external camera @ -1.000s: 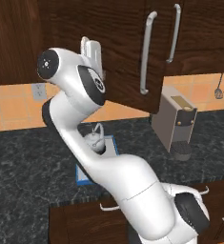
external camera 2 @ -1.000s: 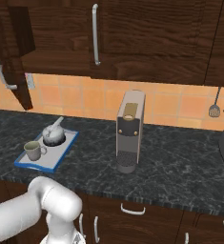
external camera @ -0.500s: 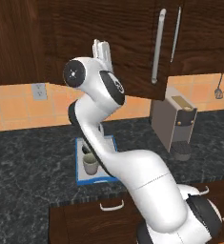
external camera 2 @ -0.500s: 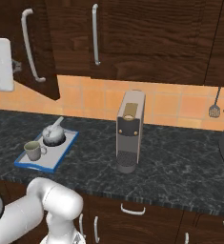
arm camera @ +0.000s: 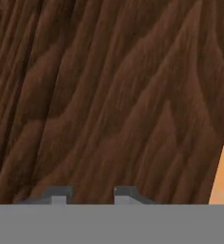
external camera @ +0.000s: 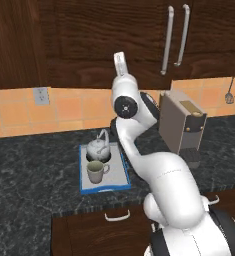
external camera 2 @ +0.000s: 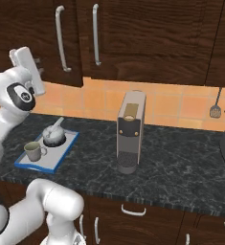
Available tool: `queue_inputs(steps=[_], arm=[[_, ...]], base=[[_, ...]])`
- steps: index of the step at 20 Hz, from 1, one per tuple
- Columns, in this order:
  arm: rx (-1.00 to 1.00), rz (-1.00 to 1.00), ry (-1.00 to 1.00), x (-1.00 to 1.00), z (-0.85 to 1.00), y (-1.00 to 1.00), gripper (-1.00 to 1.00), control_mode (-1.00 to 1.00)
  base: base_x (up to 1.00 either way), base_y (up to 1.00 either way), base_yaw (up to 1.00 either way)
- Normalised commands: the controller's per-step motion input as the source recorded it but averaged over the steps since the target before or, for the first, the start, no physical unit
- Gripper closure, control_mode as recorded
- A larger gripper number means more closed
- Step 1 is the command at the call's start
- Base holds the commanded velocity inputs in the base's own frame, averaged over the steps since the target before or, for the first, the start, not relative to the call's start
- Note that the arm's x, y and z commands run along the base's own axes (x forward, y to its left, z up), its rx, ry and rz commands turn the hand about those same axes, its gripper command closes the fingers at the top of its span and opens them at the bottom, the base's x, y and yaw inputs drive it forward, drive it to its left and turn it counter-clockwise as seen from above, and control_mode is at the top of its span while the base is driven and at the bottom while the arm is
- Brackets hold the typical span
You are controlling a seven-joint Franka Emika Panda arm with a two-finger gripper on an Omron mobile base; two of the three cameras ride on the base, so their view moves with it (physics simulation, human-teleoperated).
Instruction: Pick the kettle from the counter and place it on the tray. Then pick the mug from the cabinet and place it on the tray. Then close the cabinet doors.
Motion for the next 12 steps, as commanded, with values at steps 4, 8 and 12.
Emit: queue_inputs(steps=[4, 8, 12], arm=[[0.00, 0.17, 0.00, 1.00, 0.00, -0.46, 1.00, -1.00], [0.00, 0.13, 0.00, 1.00, -0.03, -0.46, 1.00, -1.00], [0.00, 0.07, 0.02, 0.90, 0.00, -0.34, 1.00, -1.00]], base=[[0.00, 0.00, 0.00], [0.00, 0.00, 0.00], [0.00, 0.00, 0.00]])
